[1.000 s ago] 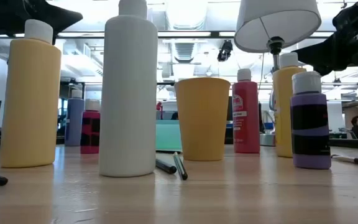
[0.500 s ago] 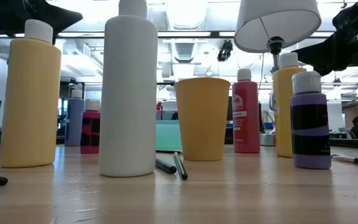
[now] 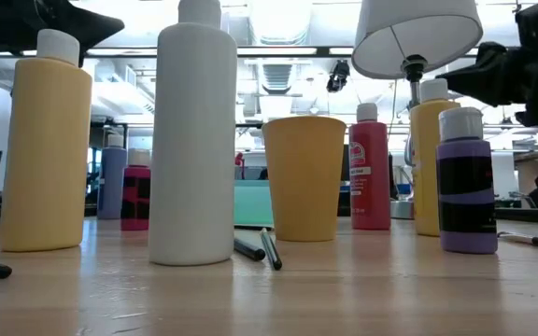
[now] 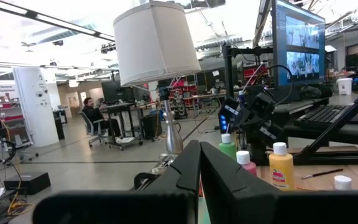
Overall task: Pick & Place Paint Supplies
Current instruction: Put the green paint bottle into the green bin
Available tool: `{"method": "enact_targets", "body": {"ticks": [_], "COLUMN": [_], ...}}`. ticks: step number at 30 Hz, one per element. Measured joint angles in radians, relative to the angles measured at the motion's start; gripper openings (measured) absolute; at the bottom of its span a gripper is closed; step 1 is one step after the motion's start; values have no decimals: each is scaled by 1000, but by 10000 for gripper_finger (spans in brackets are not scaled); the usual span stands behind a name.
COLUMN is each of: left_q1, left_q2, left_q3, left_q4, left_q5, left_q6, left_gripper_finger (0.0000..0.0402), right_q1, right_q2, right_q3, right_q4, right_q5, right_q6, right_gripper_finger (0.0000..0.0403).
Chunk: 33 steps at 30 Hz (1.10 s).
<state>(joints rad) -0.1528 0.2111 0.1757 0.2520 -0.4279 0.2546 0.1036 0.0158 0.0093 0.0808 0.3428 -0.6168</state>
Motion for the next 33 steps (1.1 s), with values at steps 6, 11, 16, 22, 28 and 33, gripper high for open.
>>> {"method": "enact_targets", "body": {"ticks": [6, 11, 16, 22, 28, 33], "left_q1": [0, 0, 0, 0, 0, 0], "left_q2": [0, 0, 0, 0, 0, 0], "left_q3": [0, 0, 0, 0, 0, 0], "left_q4": [0, 0, 0, 0, 0, 0], "left_q5": [0, 0, 0, 0, 0, 0], "left_q6": [0, 0, 0, 0, 0, 0], "left_gripper_finger": [16, 16, 16, 16, 16, 16], "right_q1": [0, 1, 1, 1, 1, 1], "right_q2": [0, 0, 1, 1, 21, 96], "right_q3": [1, 1, 1, 1, 122, 284], "right_q4": [160, 214, 273, 292, -5, -295], "right_q5": [0, 0, -6, -6, 5, 8], "right_q6": [225, 436, 497, 699, 755, 858], "right_gripper_finger": [8, 8, 8, 8, 14, 44]}}
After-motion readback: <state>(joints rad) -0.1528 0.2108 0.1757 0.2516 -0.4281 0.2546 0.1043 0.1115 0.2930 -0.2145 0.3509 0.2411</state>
